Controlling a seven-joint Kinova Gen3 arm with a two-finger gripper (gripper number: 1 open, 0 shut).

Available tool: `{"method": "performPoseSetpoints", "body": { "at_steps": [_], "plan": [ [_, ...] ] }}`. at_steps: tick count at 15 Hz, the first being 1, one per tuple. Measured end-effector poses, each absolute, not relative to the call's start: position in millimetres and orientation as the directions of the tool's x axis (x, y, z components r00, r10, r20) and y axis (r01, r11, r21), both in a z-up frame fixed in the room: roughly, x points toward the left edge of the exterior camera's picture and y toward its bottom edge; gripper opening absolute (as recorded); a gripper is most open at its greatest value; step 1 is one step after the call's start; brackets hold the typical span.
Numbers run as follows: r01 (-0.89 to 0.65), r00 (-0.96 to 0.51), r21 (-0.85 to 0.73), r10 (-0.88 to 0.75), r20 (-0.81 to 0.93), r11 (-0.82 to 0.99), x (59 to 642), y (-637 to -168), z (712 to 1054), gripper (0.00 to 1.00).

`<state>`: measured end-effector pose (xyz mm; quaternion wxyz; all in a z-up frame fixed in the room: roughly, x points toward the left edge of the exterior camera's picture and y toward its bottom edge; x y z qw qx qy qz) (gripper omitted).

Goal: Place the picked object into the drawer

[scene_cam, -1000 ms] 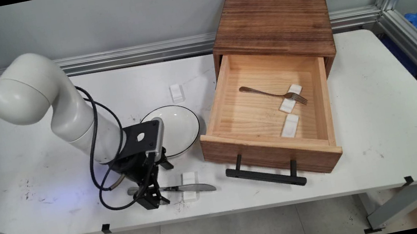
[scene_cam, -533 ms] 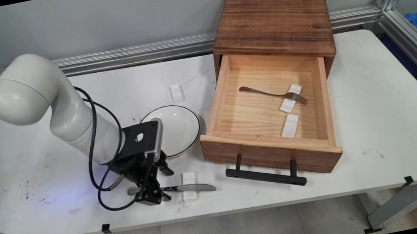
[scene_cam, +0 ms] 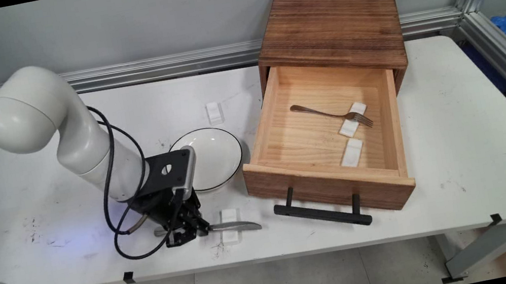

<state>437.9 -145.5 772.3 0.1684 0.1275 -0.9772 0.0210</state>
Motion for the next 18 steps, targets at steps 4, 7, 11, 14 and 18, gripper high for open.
{"method": "performPoseSetpoints", "body": {
  "at_steps": [4,7,11,14,18],
  "plan": [
    [-0.248,-0.912,0.005,-0.235,0.335,0.969,439.2,-142.9,774.8,0.0],
    [-0.244,-0.912,0.008,-0.232,0.337,0.97,440.4,-141.4,779.3,0.0],
    [-0.241,-0.909,0.023,-0.234,0.345,0.97,441.1,-141.3,793.2,0.0],
    [-0.229,-0.907,0.039,-0.228,0.353,0.973,441.9,-141.6,809.0,0.0],
    [-0.2,-0.905,0.053,-0.205,0.372,0.978,442.4,-149.2,840.0,0.0]
  ]
}}
